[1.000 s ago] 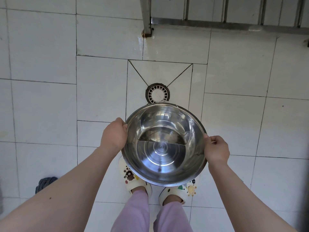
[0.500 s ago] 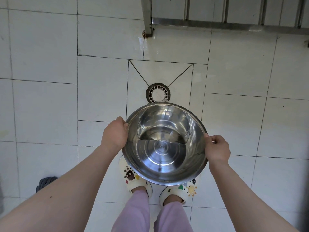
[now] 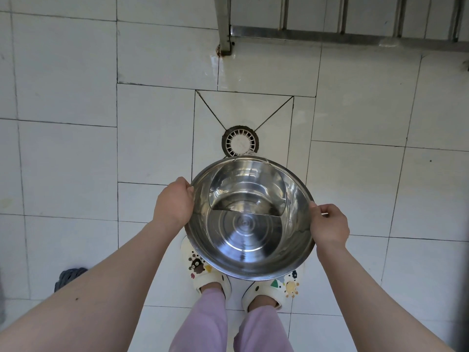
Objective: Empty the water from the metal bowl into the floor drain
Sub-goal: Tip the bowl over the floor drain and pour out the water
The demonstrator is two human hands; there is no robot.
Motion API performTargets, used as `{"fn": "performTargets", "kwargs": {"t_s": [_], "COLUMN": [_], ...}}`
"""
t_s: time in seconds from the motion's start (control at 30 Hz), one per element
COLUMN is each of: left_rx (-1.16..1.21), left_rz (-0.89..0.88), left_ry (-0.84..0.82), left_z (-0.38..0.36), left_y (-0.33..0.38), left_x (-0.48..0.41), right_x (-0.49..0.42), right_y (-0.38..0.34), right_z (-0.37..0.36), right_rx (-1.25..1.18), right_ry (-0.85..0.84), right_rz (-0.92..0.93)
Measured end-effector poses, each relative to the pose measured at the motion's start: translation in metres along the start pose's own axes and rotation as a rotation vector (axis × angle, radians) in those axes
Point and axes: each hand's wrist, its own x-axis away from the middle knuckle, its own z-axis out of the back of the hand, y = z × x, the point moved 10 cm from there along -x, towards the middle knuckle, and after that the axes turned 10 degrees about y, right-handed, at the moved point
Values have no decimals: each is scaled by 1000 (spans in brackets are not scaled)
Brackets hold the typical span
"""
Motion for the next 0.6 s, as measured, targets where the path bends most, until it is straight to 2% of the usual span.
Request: {"fn": "performTargets", "kwargs": {"t_s": [0.6], "left_rx": [22], "left_rz": [24], "left_ry": [20], "left_z": [-1], "left_y": [-1], "left_x": [-4], "right_x": [-2], "right_y": [-8], "right_z": [-2], "right_rx": [8], "right_ry": [-5], "right_rz": [7]}}
